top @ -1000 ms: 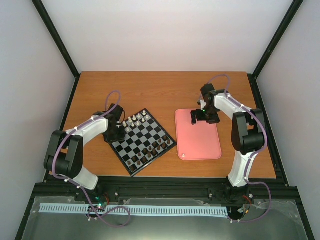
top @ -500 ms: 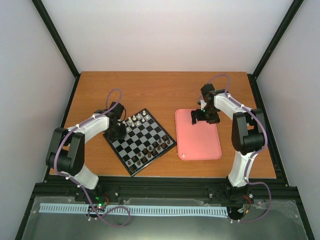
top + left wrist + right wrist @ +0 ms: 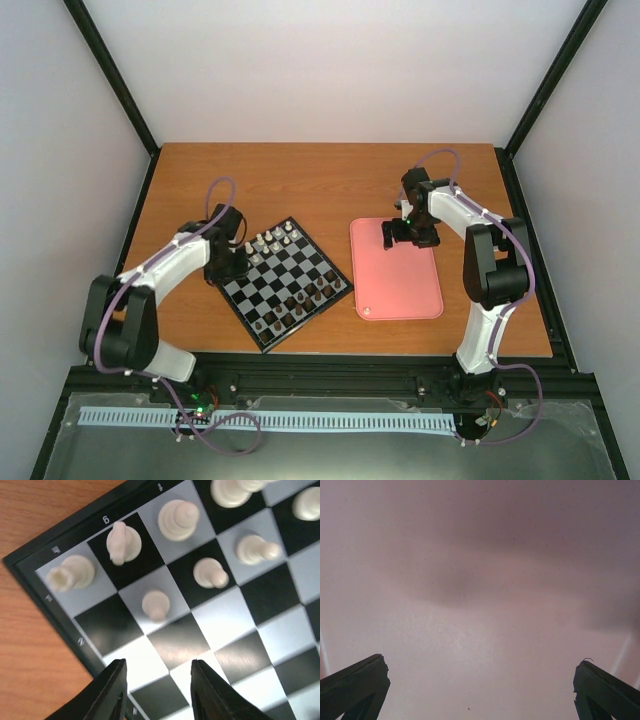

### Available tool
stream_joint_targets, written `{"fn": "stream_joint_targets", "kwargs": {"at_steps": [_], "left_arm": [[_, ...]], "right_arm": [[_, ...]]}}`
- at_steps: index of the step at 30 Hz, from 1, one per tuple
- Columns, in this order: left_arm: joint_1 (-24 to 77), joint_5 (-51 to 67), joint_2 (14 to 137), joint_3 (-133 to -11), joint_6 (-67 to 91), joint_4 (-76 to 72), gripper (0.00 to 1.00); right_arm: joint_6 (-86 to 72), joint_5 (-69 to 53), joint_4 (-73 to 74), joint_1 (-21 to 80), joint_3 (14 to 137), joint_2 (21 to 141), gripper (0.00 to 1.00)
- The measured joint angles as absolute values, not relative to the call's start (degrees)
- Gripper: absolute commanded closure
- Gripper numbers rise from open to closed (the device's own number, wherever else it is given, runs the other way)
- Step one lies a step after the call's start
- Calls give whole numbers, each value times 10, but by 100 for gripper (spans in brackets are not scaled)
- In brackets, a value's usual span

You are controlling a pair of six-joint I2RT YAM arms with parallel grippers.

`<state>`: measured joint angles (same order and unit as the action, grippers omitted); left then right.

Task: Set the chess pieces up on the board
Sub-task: Adjust the chess piece on the chessboard, then pick up the chess piece from the storage box.

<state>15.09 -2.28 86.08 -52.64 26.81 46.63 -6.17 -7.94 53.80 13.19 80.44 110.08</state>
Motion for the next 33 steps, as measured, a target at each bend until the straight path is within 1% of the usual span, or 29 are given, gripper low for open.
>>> {"fn": "stream_joint_targets", "kwargs": {"at_steps": [4, 6, 7, 8, 9, 11, 14, 18, 23, 28, 33], "left_arm": [[154, -9, 778, -529, 265, 510, 48], [171, -7, 747, -546, 262, 537, 41], [185, -7, 742, -562, 258, 551, 36], [213, -8, 745, -589, 254, 561, 27], [235, -3, 750, -609, 248, 563, 25], [286, 18, 767, -655, 232, 561, 29], [352, 52, 808, -720, 208, 549, 29], [450, 60, 890, -811, 166, 534, 31], [535, 81, 995, -890, 124, 507, 41], [594, 102, 1082, -915, 93, 489, 46], [622, 106, 1104, -889, 86, 472, 49]], "right_arm": [[-62, -79, 538, 132, 802, 1101, 0], [-62, -79, 538, 132, 801, 1101, 0], [-62, -78, 538, 132, 800, 1101, 0], [-63, -77, 538, 132, 800, 1101, 0], [-63, -76, 538, 132, 800, 1101, 0], [-65, -75, 538, 132, 800, 1101, 0], [-68, -75, 538, 132, 800, 1101, 0], [-69, -74, 538, 132, 800, 1101, 0], [-74, -67, 533, 132, 801, 1101, 0], [-83, -60, 523, 132, 800, 1101, 0], [-89, -56, 509, 132, 791, 1101, 0]]}}
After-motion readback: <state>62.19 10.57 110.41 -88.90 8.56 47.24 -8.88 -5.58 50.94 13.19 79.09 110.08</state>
